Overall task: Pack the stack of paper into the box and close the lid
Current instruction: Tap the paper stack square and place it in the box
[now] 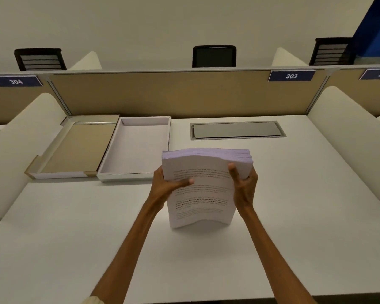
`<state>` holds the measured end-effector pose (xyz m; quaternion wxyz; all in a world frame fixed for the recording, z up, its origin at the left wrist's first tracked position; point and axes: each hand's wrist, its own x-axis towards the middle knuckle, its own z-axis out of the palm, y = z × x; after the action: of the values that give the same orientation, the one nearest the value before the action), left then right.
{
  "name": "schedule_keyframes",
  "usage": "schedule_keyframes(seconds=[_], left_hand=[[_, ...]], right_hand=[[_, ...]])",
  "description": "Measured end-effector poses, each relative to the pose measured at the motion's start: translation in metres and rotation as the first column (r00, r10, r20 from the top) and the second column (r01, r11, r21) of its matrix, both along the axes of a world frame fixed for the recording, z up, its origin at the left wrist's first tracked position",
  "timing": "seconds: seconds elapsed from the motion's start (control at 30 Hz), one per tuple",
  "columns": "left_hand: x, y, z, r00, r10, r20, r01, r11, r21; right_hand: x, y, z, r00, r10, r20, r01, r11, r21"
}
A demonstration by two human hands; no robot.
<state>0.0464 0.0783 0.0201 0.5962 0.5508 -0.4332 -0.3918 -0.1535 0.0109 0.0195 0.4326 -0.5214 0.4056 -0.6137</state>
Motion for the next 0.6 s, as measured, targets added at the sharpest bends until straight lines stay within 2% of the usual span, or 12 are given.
schedule_keyframes(seconds=[0.07,0.13,0.17,0.23,0.3,0.47,0.6], left_hand=[[-0.004,-0.004,0.016,0.999,0.027,-0.032,-0.028,0.998,-0.058],[-0.015,-0.010,0.031,0.978,0.160,-0.134,-0.173,0.981,-0.089],[-0.021,-0.014,0.036,0.957,0.256,-0.133,-0.267,0.961,-0.071],[-0.029,-0.018,0.038,0.909,0.415,-0.036,-0.416,0.908,-0.046],[-0.032,-0.020,0.036,0.892,0.452,0.005,-0.451,0.891,-0.059],[-0.028,-0.022,0.033,0.873,0.487,-0.005,-0.482,0.863,-0.151],[-0.027,-0.016,0.018,0.911,0.411,-0.026,-0.405,0.883,-0.236]], right_hand=[[0.004,-0.003,0.008,0.998,-0.052,0.028,0.052,0.999,-0.006],[0.012,-0.006,0.017,0.983,-0.185,-0.012,0.186,0.982,0.027],[0.016,-0.008,0.020,0.966,-0.254,-0.038,0.256,0.965,0.050],[0.022,-0.010,0.023,0.938,-0.340,-0.069,0.344,0.936,0.076],[0.023,-0.011,0.023,0.928,-0.364,-0.083,0.370,0.927,0.063],[0.019,-0.012,0.025,0.957,-0.289,-0.026,0.289,0.957,0.026],[0.008,-0.002,0.012,0.995,-0.067,0.080,0.067,0.998,-0.002]])
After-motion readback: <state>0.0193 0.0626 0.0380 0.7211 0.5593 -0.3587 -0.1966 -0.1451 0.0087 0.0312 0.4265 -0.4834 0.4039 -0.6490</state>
